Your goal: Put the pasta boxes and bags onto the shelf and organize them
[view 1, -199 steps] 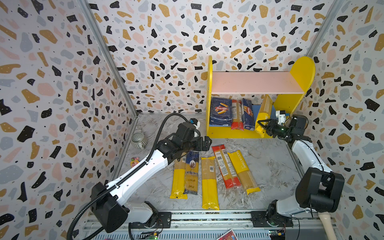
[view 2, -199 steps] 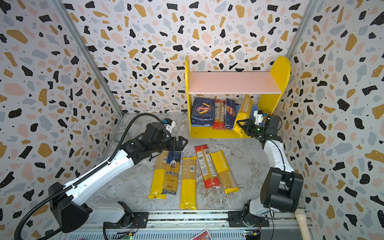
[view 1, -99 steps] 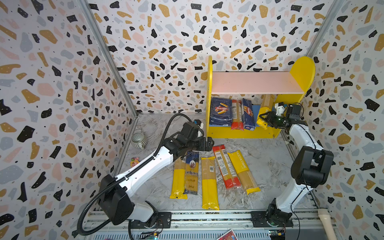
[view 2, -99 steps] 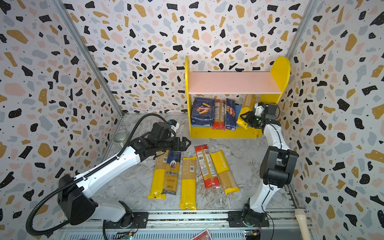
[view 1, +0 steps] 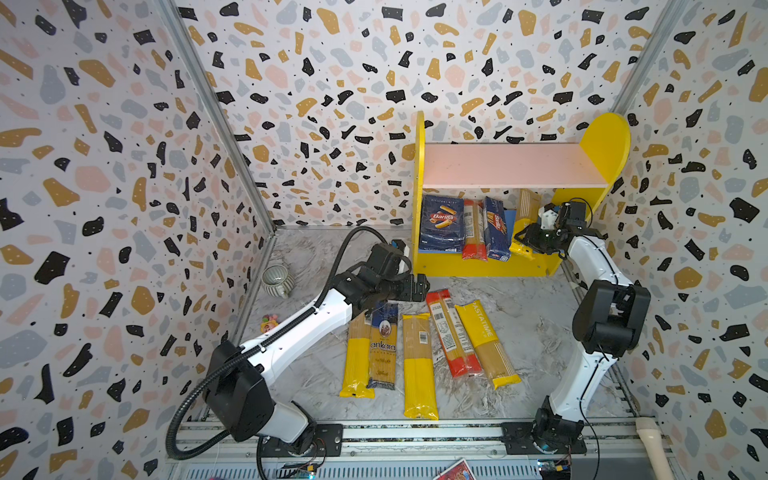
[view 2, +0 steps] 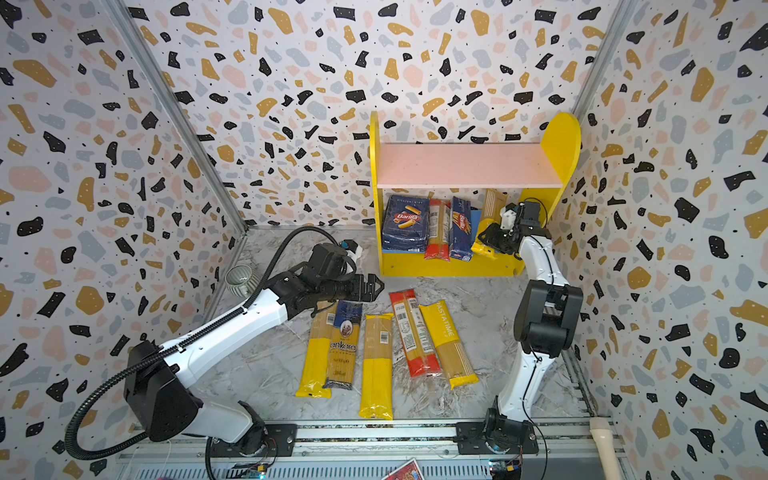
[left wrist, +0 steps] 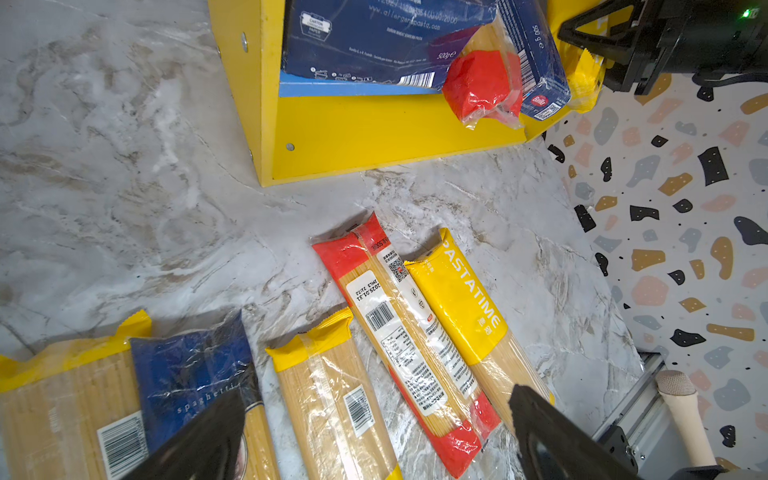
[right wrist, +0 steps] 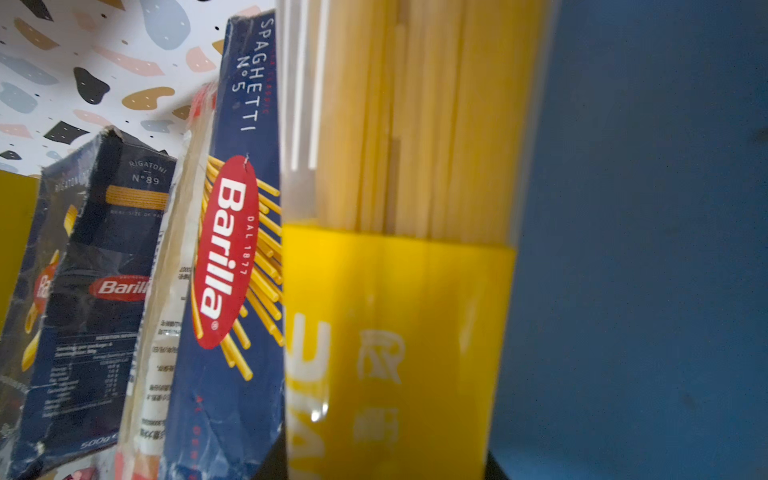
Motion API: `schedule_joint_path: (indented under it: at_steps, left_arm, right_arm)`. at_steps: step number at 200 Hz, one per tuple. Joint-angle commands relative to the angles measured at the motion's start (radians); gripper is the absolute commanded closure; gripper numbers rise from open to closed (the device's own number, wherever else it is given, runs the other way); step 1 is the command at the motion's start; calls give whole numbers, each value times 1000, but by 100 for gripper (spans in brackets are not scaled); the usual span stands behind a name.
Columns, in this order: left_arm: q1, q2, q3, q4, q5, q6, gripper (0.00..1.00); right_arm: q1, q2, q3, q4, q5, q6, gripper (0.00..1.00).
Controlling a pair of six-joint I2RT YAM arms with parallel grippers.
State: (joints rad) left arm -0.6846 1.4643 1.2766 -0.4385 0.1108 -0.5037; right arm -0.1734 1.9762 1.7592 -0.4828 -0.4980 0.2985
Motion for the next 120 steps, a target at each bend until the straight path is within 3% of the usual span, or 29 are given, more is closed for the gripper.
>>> schedule_joint_path:
  at_steps: [1, 30, 72, 120]
  left_arm:
    - [3, -12, 17, 35, -10, 13, 0]
    - [3, -27, 2, 34, -13, 8, 0]
    - [3, -56, -16, 32, -23, 0, 0]
    - [3, -95, -32, 25, -31, -10, 0]
  right_arm:
    - [9, -29, 90, 70, -1, -60, 79]
    - [18, -16, 112, 50, 19, -73, 68]
    - [26, -20, 120, 26, 61, -82, 35]
    - [26, -90, 74, 12, 107, -84, 31]
